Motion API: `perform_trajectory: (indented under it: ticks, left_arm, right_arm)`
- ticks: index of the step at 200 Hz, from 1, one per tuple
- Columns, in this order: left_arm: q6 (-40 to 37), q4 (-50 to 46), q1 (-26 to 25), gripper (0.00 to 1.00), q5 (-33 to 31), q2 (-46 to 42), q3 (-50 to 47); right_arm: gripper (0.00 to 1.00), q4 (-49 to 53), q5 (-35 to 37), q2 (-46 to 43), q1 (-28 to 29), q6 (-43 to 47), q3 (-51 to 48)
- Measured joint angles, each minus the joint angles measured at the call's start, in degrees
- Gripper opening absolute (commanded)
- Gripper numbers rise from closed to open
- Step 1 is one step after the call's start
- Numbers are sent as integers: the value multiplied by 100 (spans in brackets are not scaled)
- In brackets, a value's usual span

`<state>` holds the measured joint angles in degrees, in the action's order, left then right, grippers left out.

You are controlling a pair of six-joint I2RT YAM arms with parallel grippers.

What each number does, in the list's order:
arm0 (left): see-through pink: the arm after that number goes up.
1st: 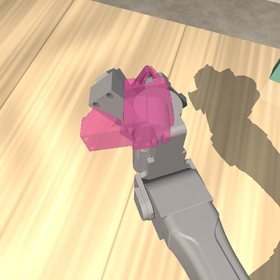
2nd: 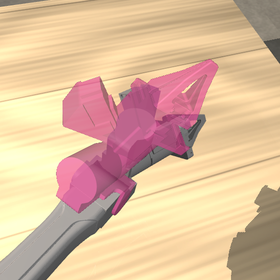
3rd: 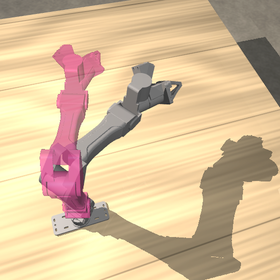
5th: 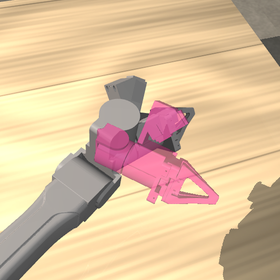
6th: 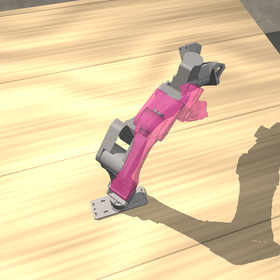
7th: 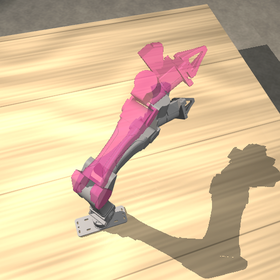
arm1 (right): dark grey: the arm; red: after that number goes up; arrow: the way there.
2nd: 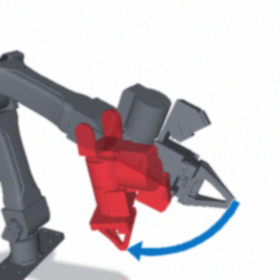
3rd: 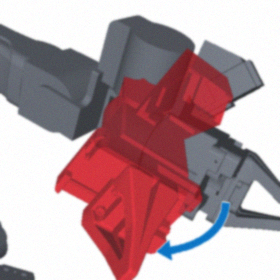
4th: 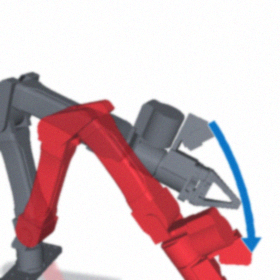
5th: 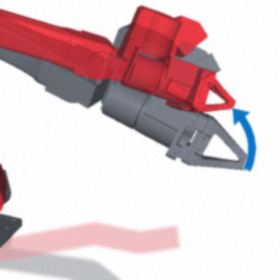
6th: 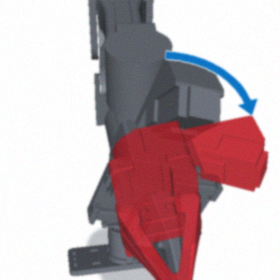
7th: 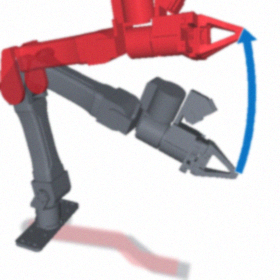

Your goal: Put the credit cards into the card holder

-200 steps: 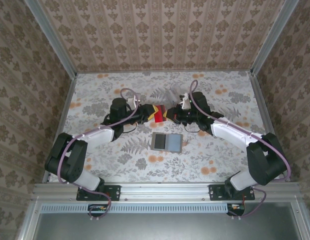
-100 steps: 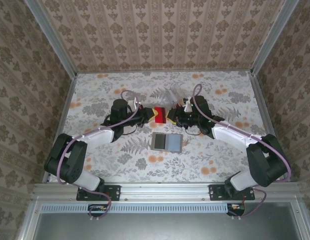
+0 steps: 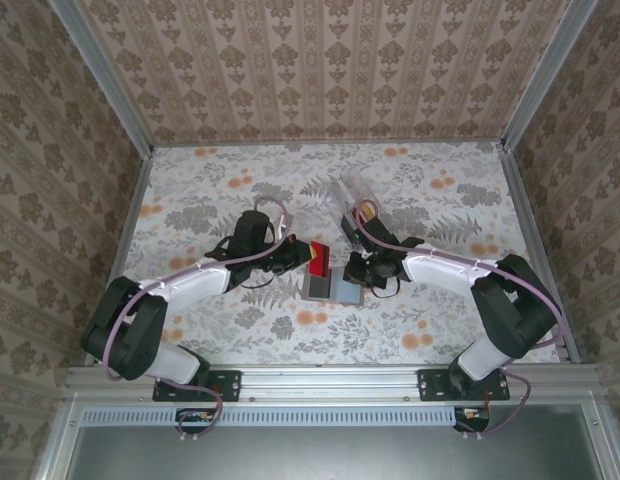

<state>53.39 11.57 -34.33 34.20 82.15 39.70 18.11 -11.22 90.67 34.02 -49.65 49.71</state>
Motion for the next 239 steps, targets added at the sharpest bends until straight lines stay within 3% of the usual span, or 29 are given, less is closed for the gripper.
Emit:
perform_trajectory:
  ticks: [71,239]
  left_arm:
    - [-118,323,-315,0,0,761,-66]
    - [-48,1652,-570,3,-389,1499,-645]
  right_arm:
    - [18,664,804,13,0,247,0]
    - [17,581,911,149,0,297,-181]
